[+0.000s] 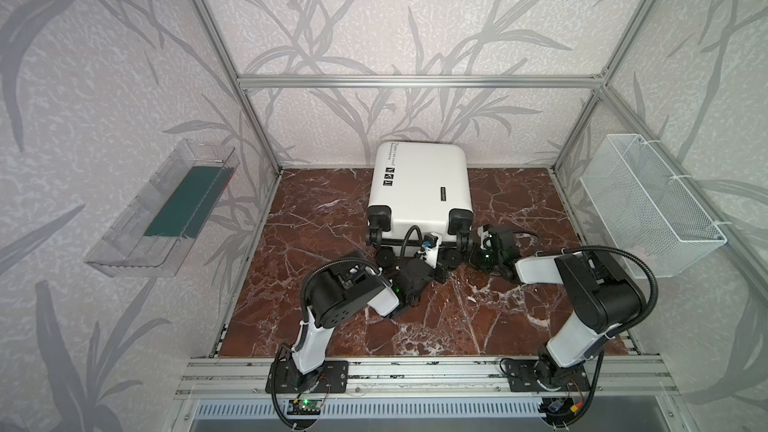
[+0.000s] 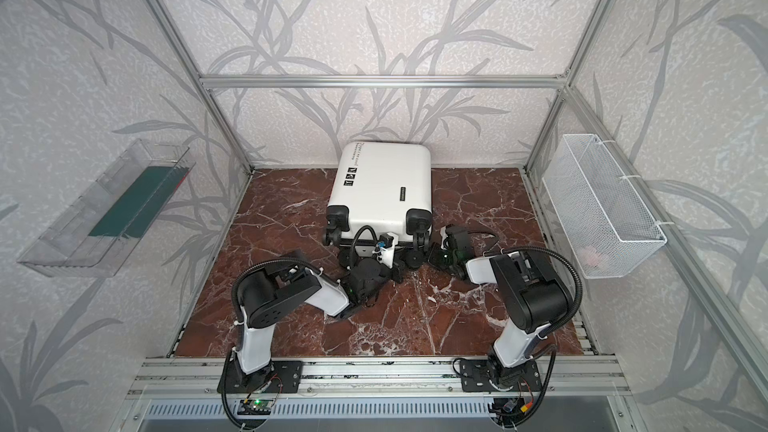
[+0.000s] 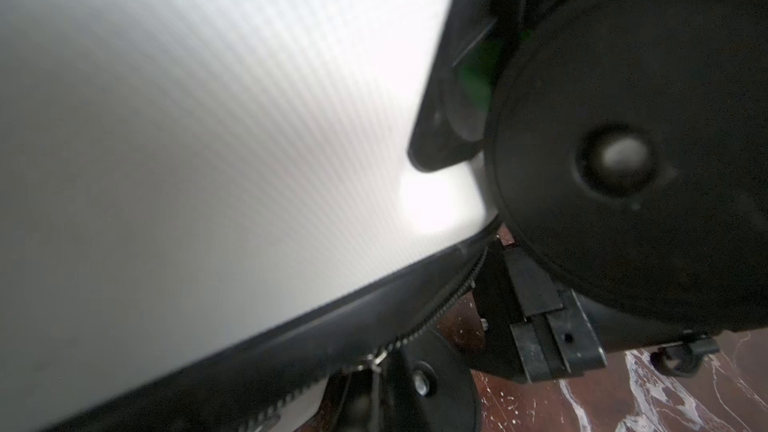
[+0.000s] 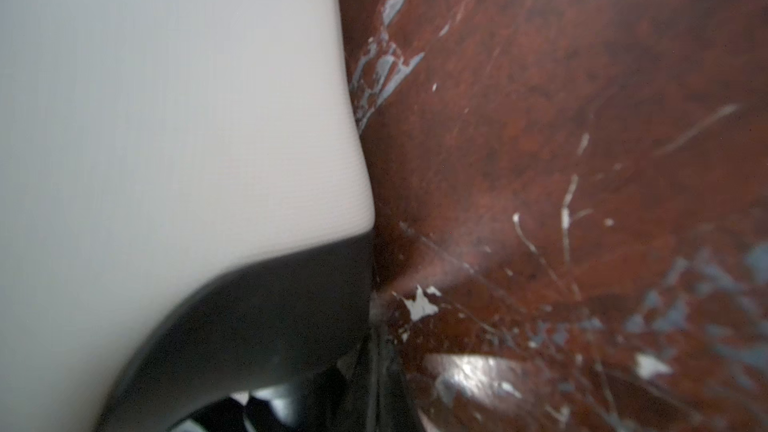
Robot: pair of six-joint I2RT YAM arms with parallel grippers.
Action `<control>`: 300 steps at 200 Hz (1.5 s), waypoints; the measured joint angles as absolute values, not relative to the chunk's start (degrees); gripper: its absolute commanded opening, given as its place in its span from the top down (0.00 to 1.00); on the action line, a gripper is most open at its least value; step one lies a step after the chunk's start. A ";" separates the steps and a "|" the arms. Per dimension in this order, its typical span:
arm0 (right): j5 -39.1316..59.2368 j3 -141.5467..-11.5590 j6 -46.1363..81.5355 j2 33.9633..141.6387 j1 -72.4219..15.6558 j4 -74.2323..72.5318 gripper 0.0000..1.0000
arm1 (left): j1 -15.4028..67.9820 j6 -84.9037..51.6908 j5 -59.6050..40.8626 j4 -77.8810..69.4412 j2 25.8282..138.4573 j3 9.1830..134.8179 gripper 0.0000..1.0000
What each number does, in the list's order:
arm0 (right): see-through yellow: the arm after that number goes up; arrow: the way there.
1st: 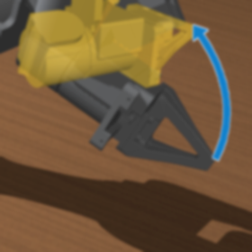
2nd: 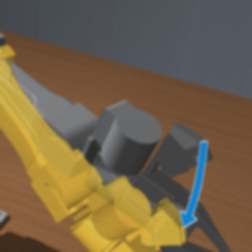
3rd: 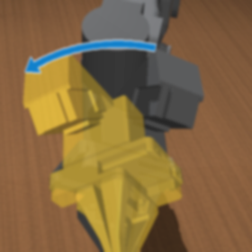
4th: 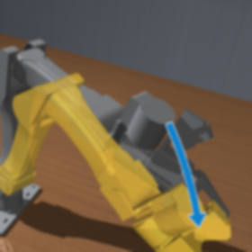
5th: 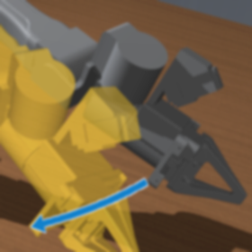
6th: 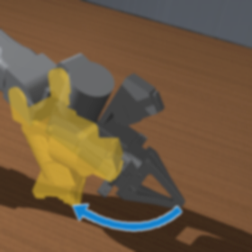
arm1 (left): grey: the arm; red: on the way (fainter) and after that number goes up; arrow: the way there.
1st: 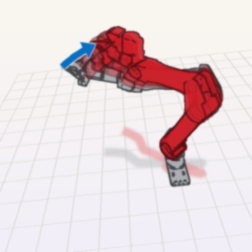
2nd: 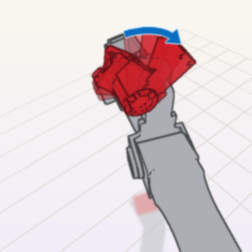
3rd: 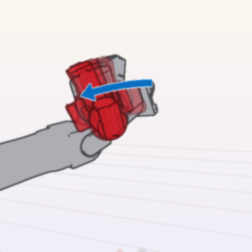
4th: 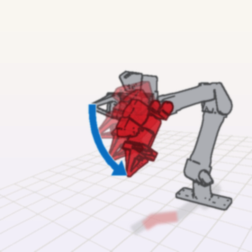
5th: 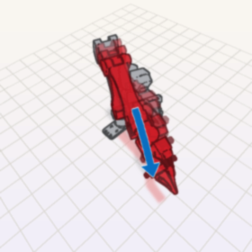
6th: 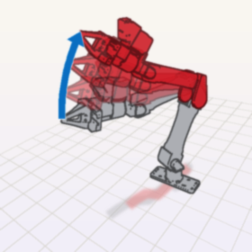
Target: Pack the luggage
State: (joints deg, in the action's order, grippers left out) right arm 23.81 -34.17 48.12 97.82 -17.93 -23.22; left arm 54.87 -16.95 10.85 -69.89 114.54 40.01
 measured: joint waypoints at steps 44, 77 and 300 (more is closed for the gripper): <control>23.57 -34.72 48.27 98.28 -18.74 -23.31 0.93 | 55.55 -17.08 12.69 -71.77 113.36 37.08 1.00; 24.97 -34.72 48.21 98.30 -19.92 -22.81 0.93 | 55.66 -16.21 12.93 -72.27 109.80 32.36 1.00; 22.17 -34.89 42.94 85.67 -17.76 -6.44 0.50 | 55.57 -13.67 5.67 -49.25 98.13 34.06 1.00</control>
